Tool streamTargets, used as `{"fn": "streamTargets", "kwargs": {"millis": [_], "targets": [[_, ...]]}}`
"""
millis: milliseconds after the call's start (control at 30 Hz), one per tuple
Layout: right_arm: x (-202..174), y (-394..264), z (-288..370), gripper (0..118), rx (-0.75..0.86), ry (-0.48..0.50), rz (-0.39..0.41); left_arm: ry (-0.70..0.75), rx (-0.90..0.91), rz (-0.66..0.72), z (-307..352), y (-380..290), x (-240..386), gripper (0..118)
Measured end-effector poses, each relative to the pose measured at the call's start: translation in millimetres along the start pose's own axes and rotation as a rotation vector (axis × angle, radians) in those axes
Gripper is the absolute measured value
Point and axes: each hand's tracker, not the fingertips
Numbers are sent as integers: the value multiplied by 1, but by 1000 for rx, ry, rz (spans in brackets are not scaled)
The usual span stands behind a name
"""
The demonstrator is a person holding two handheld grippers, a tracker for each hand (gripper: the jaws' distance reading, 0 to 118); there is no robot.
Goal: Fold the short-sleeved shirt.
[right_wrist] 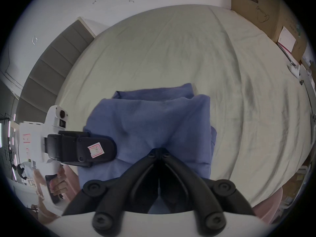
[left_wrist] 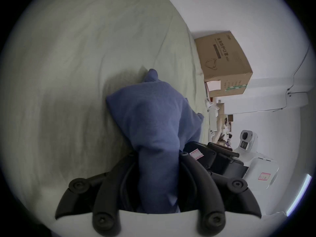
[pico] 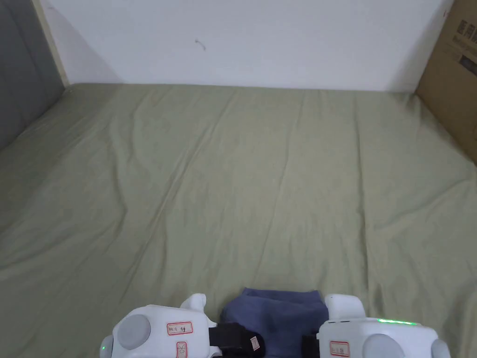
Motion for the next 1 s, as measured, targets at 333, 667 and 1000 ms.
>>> {"fn": "streamTargets", "kwargs": {"millis": [333, 667, 1000], "targets": [[-14, 11, 21, 0, 57, -20, 24, 395, 82, -212, 129, 40, -17, 30], [-20, 4, -5, 0, -14, -37, 13, 1283, 81, -334, 261, 101, -71, 29], [-17, 1, -12, 0, -38, -34, 7, 1482, 225, -249, 293, 107, -88, 98]]}}
